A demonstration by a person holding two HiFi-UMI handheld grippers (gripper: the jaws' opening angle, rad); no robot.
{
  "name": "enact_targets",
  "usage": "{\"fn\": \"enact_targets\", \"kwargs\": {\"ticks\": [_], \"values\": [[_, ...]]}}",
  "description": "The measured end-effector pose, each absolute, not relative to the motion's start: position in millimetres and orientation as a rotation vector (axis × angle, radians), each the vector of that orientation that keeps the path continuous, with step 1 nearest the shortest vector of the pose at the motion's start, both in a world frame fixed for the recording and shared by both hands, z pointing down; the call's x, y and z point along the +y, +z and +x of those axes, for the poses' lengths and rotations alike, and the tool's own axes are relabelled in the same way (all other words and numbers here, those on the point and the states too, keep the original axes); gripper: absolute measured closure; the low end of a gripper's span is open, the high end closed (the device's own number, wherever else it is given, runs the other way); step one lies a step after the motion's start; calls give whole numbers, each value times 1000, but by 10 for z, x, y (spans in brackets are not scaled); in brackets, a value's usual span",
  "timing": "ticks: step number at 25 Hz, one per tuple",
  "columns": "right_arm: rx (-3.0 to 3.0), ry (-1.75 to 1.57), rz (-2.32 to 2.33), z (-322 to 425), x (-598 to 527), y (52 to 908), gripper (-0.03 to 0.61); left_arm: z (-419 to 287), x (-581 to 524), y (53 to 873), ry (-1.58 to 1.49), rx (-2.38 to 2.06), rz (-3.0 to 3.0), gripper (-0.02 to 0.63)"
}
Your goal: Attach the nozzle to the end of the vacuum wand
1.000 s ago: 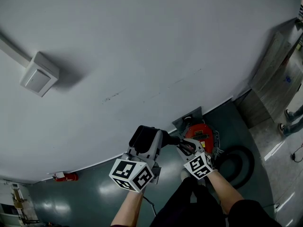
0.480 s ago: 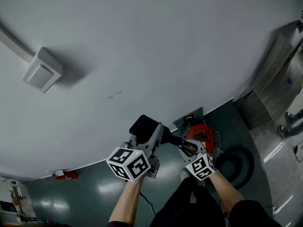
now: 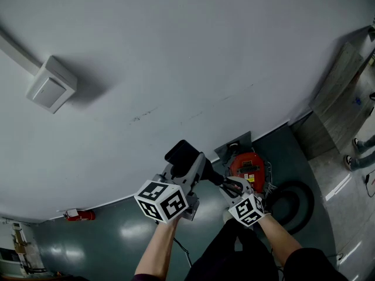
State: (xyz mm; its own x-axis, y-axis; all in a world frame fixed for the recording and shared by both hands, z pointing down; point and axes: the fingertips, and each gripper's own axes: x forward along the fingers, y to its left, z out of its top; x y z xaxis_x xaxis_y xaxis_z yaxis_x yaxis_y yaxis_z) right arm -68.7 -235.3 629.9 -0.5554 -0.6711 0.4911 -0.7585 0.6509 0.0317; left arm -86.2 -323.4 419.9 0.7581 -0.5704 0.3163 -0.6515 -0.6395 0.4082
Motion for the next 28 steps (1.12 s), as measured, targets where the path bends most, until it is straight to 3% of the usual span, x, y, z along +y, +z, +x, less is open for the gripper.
{"fn": "enact_targets", "kwargs": {"ticks": [28], "values": [[-2392, 266, 1098, -677, -2467, 6315, 425, -880, -3372, 4313, 65, -897, 2416, 525]]}}
